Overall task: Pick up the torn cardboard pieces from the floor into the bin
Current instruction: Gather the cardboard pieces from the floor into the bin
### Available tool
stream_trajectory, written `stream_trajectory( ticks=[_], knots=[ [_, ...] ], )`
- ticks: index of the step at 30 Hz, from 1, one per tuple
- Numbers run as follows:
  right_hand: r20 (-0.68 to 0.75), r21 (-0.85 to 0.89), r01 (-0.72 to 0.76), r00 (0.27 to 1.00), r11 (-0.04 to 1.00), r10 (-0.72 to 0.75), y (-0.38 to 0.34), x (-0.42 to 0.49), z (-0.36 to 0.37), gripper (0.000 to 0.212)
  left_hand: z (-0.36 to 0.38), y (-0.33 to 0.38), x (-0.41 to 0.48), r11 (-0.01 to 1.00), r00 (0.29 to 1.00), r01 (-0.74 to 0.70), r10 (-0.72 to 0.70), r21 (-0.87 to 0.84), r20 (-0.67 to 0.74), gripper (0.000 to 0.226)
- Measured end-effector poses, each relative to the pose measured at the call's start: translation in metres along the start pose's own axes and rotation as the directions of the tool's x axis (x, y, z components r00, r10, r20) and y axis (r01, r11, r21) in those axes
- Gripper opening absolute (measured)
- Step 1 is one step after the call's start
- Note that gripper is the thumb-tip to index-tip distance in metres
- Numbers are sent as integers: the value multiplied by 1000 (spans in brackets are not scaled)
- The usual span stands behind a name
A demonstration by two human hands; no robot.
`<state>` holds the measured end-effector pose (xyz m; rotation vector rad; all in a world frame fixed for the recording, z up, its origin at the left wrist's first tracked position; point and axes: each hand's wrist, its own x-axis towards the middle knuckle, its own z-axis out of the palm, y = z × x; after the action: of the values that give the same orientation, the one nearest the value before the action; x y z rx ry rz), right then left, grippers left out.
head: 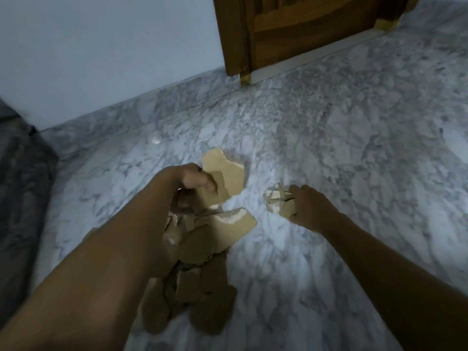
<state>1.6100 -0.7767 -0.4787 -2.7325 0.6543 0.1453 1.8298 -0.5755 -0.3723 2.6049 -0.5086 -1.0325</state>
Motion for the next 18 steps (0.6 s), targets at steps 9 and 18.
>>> stream_trajectory(
  ticks=[9,18],
  knots=[
    [-35,-106,-54,998,993,50,-1,-13,1,39,42,-45,4,998,995,-53,55,-24,88,53],
    [-61,-122,-102,994,987,95,7,-16,1,45,31,-21,-37,982,934,-12,-57,189,354,48]
  ],
)
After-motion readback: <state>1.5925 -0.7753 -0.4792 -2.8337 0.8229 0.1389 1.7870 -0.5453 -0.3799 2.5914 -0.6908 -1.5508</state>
